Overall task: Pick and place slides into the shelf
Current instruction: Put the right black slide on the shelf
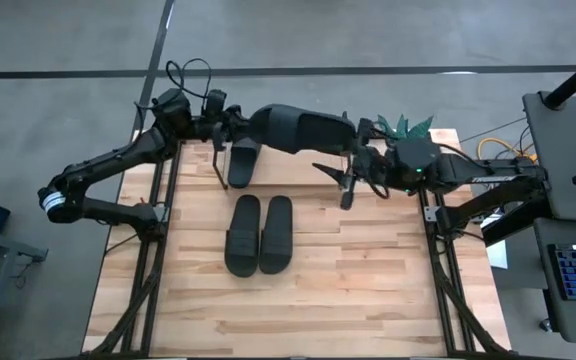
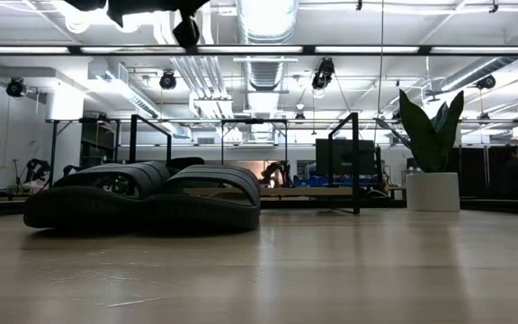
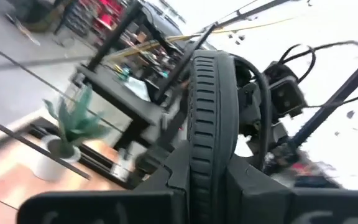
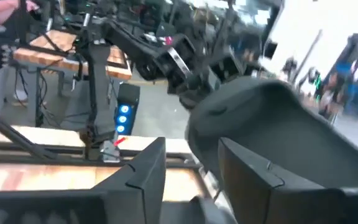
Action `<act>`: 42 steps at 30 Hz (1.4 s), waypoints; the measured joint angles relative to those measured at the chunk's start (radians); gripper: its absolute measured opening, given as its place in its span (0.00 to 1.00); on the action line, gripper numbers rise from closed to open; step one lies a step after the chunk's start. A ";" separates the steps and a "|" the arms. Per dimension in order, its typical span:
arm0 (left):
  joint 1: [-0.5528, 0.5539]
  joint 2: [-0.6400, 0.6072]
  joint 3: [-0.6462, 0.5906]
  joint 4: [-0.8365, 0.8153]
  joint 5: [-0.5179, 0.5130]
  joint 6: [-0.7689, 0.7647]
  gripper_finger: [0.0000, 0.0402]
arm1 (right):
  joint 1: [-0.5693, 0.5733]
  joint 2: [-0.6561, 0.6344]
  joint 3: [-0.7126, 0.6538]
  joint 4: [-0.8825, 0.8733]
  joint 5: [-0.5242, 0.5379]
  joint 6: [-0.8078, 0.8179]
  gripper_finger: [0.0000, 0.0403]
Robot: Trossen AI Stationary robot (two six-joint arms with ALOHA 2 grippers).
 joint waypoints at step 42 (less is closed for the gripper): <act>0.015 0.165 -0.010 -0.158 0.322 -0.444 0.04 | 0.098 0.174 0.455 -0.695 0.152 -0.594 0.28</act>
